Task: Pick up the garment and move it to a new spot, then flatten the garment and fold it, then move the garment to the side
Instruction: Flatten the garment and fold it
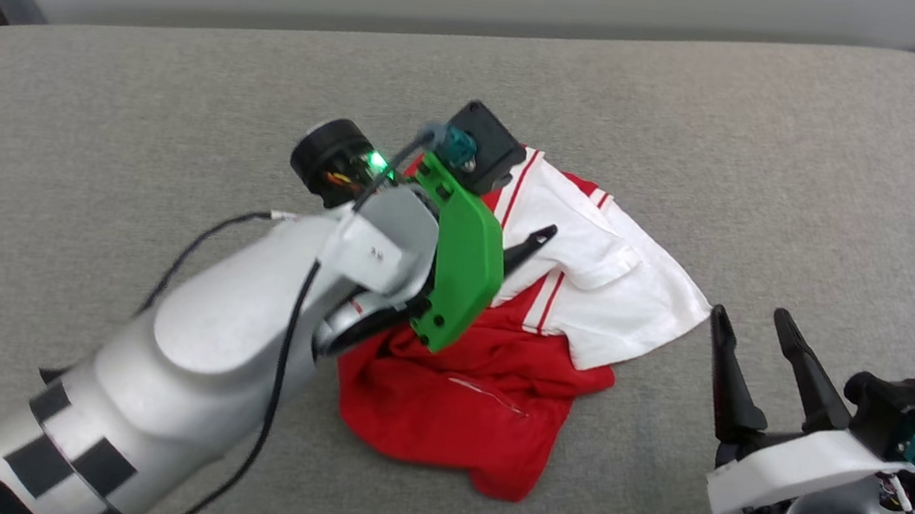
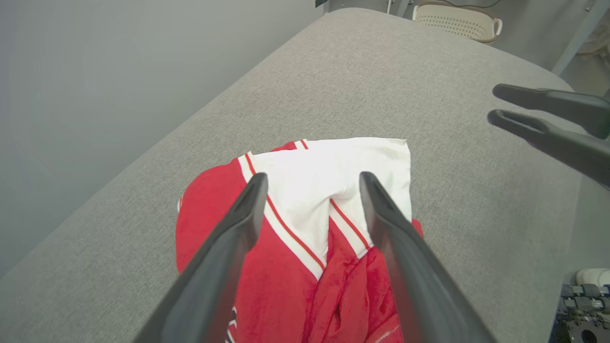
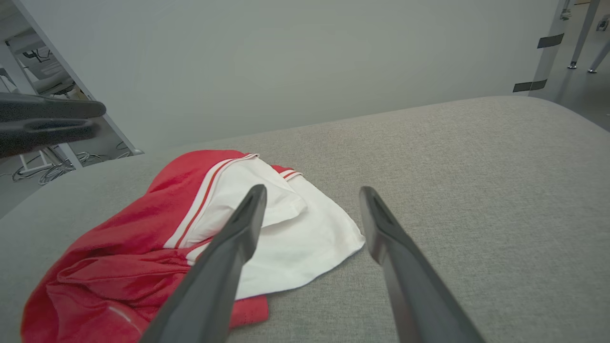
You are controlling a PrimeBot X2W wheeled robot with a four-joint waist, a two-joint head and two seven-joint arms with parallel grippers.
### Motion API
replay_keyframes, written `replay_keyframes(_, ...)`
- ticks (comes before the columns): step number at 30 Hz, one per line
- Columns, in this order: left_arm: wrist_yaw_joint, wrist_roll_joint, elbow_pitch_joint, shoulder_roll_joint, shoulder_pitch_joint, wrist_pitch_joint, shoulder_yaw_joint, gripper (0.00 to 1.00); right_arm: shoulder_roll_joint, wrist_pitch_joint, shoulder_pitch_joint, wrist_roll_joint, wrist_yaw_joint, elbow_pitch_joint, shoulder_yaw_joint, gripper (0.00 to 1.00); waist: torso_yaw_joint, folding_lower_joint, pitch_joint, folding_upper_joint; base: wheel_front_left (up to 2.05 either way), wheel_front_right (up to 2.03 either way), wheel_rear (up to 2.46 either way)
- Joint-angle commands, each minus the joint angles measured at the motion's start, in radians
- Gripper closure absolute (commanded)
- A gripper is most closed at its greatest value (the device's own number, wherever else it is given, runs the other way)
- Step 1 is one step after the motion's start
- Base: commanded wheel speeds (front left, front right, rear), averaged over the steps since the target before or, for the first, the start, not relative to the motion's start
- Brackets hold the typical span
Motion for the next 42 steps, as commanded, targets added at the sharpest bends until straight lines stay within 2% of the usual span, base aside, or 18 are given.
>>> replay_keyframes(1, -0.002, -0.052, 0.018, 0.027, -0.051, 0.05, -0.027, 0.0, 0.006, -0.01, -0.025, -0.003, -0.001, -0.008, 0.018, 0.0, -0.088, 0.0, 0.071, 0.0, 0.0, 0.0, 0.0)
replay_keyframes(4, -0.002, -0.162, 0.038, 0.063, -0.149, 0.159, -0.099, 0.0, 0.013, -0.024, -0.049, 0.003, -0.001, -0.006, 0.056, 0.0, -0.136, 0.0, 0.103, 0.0, 0.0, 0.0, 0.0)
replay_keyframes(8, -0.002, -0.26, 0.062, 0.083, -0.237, 0.244, -0.167, 0.0, 0.02, -0.04, -0.073, 0.013, -0.001, 0.009, 0.088, 0.0, -0.182, 0.0, 0.138, 0.0, 0.0, 0.0, 0.0)
replay_keyframes(12, -0.002, -0.309, 0.086, 0.091, -0.299, 0.281, -0.23, 0.0, 0.024, -0.058, -0.091, 0.021, -0.001, 0.034, 0.107, 0.0, -0.214, 0.0, 0.169, 0.0, 0.0, 0.0, 0.0)
replay_keyframes(17, -0.002, -0.349, 0.098, 0.094, -0.326, 0.272, -0.309, 0.0, 0.026, -0.084, -0.104, 0.036, -0.001, 0.07, 0.111, 0.0, -0.23, 0.0, 0.185, 0.0, 0.0, 0.0, 0.0)
replay_keyframes(27, -0.002, -0.344, 0.158, 0.099, -0.359, 0.196, -0.386, 0.0, 0.027, -0.106, -0.124, 0.057, -0.001, 0.118, 0.118, 0.0, -0.221, 0.0, 0.183, 0.0, 0.0, 0.0, 0.0)
replay_keyframes(41, -0.002, -0.269, 0.172, 0.123, -0.35, 0.227, -0.415, 0.0, 0.027, -0.118, -0.138, 0.074, -0.001, 0.137, 0.135, 0.0, -0.226, 0.0, 0.209, 0.0, 0.0, 0.0, 0.0)
replay_keyframes(42, -0.002, -0.269, 0.17, 0.124, -0.347, 0.231, -0.415, 0.4, 0.027, -0.119, -0.139, 0.074, -0.001, 0.139, 0.134, 0.0, -0.226, 0.0, 0.211, 0.0, 0.0, 0.0, 0.0)
